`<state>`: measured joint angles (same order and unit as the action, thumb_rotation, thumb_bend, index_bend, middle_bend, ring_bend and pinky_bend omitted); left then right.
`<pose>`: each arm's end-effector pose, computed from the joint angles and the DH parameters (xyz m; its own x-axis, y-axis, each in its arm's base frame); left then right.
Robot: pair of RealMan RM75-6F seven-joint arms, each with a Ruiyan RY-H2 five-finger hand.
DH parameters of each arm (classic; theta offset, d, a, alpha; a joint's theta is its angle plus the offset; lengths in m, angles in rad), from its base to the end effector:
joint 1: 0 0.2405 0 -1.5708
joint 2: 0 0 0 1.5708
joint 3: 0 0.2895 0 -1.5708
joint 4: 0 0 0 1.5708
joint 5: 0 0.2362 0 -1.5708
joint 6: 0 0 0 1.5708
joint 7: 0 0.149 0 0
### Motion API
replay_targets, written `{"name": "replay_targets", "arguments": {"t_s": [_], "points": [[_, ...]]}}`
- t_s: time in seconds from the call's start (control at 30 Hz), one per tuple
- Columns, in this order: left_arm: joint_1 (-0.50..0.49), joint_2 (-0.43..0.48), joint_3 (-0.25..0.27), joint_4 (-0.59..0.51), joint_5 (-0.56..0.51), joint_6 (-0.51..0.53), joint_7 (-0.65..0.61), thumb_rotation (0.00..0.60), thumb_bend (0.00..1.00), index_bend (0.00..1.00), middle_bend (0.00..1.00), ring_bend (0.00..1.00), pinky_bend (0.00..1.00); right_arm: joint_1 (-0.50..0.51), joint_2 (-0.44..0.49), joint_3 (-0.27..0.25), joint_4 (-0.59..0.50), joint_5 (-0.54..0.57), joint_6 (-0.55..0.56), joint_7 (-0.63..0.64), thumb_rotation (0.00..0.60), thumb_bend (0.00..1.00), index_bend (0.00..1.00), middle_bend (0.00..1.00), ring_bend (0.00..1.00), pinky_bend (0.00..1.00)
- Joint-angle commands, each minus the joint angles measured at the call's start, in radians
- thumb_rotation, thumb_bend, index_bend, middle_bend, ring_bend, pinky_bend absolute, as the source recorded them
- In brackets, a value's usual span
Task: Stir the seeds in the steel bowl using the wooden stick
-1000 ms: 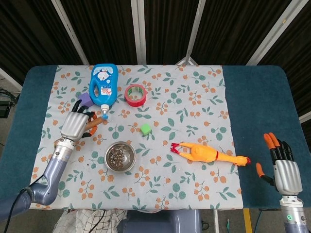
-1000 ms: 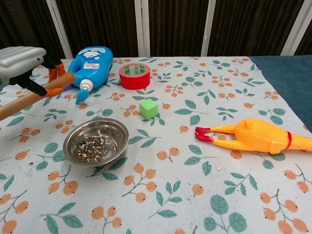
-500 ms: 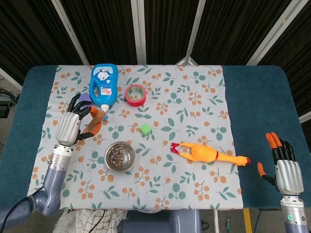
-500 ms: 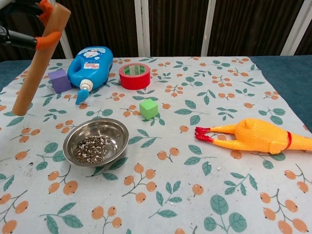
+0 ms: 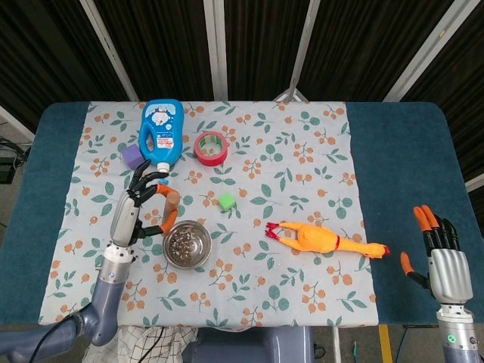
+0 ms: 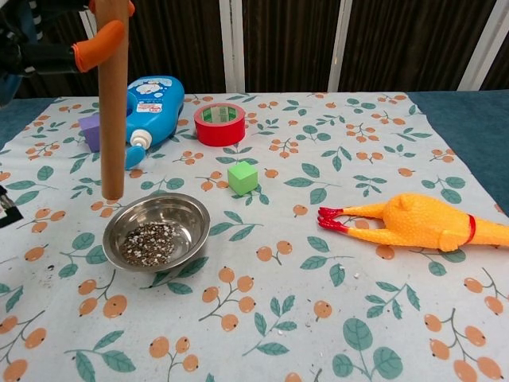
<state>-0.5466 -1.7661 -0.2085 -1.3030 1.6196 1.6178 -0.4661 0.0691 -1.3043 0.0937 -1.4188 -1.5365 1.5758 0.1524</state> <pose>-0.1569 0.3197 -0.0099 -0.4404 0.0076 0.8978 0.7360 -0.5696 0.3659 -0.3631 -0.1955 0.1181 0.2540 0.1215 0.9595 -0.9651 -0.0338 0.2598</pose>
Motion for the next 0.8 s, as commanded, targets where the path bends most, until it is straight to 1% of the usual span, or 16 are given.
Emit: {"name": "replay_targets", "arguments": {"t_s": [0.03, 0.13, 0.27, 0.47, 0.8], "points": [[-0.006, -0.067, 0.019, 0.092, 0.053, 0.062, -0.052, 0.6, 0.88, 0.58, 0.77, 0.25, 0.0, 0.0, 0.0, -0.001, 0.002, -0.002, 0.001, 0.001, 0.6, 0.45, 0.0, 0.08, 0.0, 0.0], [-0.015, -0.105, 0.017, 0.149, 0.069, 0.088, -0.085, 0.6, 0.88, 0.57, 0.77, 0.25, 0.0, 0.0, -0.001, -0.002, 0.005, -0.007, 0.004, 0.0, 0.6, 0.45, 0.0, 0.08, 0.0, 0.0], [-0.017, -0.138, 0.016, 0.176, 0.064, 0.096, -0.117, 0.6, 0.88, 0.57, 0.77, 0.25, 0.0, 0.001, -0.003, -0.002, 0.007, -0.008, 0.003, -0.001, 0.6, 0.45, 0.0, 0.08, 0.0, 0.0], [-0.017, -0.205, 0.027, 0.272, 0.051, 0.099, -0.186, 0.6, 0.88, 0.57, 0.77, 0.25, 0.0, 0.001, -0.002, -0.002, 0.008, -0.006, 0.003, 0.004, 0.6, 0.45, 0.0, 0.08, 0.0, 0.0], [-0.025, -0.251, 0.035, 0.366, 0.04, 0.091, -0.251, 0.6, 0.88, 0.57, 0.77, 0.25, 0.0, 0.002, -0.001, -0.001, 0.008, -0.005, 0.0, 0.01, 0.6, 0.45, 0.0, 0.08, 0.0, 0.0]]}}
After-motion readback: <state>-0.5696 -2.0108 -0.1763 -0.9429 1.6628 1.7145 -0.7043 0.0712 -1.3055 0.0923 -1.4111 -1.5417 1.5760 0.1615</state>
